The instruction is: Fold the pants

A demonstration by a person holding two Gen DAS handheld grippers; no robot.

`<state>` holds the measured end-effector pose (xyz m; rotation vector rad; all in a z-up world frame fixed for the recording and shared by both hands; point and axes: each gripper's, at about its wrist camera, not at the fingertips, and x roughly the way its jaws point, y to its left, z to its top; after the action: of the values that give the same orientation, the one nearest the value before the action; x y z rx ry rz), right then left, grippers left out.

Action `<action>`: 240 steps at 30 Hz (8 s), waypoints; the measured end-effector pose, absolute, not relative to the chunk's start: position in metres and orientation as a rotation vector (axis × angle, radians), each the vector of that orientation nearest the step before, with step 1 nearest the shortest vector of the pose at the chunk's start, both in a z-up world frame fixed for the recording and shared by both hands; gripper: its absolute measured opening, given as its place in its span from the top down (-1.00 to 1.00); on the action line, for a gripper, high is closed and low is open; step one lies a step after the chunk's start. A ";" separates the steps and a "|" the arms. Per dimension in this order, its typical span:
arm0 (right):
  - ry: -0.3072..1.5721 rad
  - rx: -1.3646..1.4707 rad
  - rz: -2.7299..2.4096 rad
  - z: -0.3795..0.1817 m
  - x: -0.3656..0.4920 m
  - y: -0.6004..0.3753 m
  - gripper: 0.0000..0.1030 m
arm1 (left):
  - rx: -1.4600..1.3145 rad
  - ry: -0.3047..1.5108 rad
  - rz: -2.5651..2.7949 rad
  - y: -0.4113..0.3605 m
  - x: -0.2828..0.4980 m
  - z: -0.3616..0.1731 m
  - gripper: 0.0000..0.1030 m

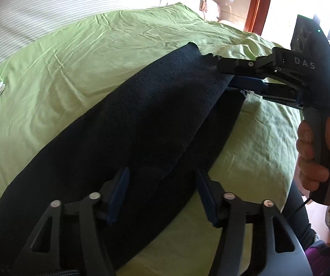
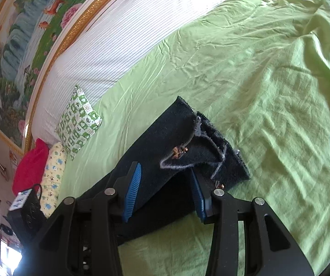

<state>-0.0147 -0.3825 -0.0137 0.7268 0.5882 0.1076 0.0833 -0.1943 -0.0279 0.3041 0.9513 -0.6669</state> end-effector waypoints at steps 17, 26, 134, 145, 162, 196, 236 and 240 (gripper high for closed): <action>0.468 0.667 0.140 0.012 -0.041 -0.383 0.88 | 0.266 0.948 -0.740 -0.191 0.075 0.004 0.88; 0.506 0.692 0.126 0.002 -0.049 -0.390 0.88 | 0.259 1.009 -0.781 -0.198 0.068 -0.003 0.87; 0.573 0.512 0.574 0.017 -0.020 -0.242 0.80 | -0.405 0.946 -0.768 -0.073 0.142 0.002 0.84; 0.442 0.656 0.244 0.012 -0.045 -0.350 0.80 | -0.189 1.015 -0.886 -0.190 0.176 0.014 0.82; 0.557 0.868 0.028 -0.034 -0.050 -0.411 -0.14 | 0.092 1.202 -0.931 -0.296 0.218 -0.023 0.09; 0.624 0.583 0.686 0.007 -0.001 -0.241 0.72 | -0.510 0.972 -0.834 -0.066 0.138 0.000 0.80; 0.674 0.527 0.780 0.008 0.018 -0.189 0.00 | -0.708 0.852 -0.372 0.074 0.041 -0.019 0.28; 0.683 0.518 0.791 0.008 0.021 -0.181 0.00 | -0.732 0.832 -0.324 0.090 0.021 -0.016 0.11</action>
<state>0.0210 -0.1811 0.0085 0.5179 0.6831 0.7912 0.0212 0.0905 -0.0162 -0.7318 0.8321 -0.3244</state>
